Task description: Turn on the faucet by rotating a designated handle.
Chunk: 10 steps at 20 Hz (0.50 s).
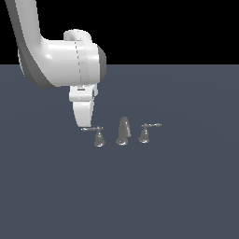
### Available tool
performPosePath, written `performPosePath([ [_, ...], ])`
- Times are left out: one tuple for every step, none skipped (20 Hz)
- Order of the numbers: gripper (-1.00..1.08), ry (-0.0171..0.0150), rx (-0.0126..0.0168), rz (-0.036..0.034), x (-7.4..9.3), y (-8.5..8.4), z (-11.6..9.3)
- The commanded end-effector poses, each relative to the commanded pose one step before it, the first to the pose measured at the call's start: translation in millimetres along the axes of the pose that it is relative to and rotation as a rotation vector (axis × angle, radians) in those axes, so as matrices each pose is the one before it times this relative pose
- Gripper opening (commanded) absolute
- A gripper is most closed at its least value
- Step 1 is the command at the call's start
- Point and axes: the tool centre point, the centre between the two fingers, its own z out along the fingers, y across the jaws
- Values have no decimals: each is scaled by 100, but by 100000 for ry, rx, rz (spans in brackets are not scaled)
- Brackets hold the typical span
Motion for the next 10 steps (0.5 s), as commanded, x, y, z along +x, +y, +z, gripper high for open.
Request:
performPosePath([
  [-100, 13, 58, 1630, 176, -356, 377],
  [-100, -14, -2, 308, 34, -65, 72],
  [-100, -19, 0, 168, 16, -38, 36],
  [-100, 0, 0, 0, -20, -9, 2],
  [-100, -71, 8, -67, 10, 15, -41],
  [-100, -21, 5, -217, -20, 42, -70],
  [-100, -28, 6, -266, -31, 51, -78],
  [-100, -15, 4, -168, -15, 34, -51],
  [-100, -6, 1, -69, -10, 13, -18],
  [-100, 0, 0, 0, 0, 0, 0],
])
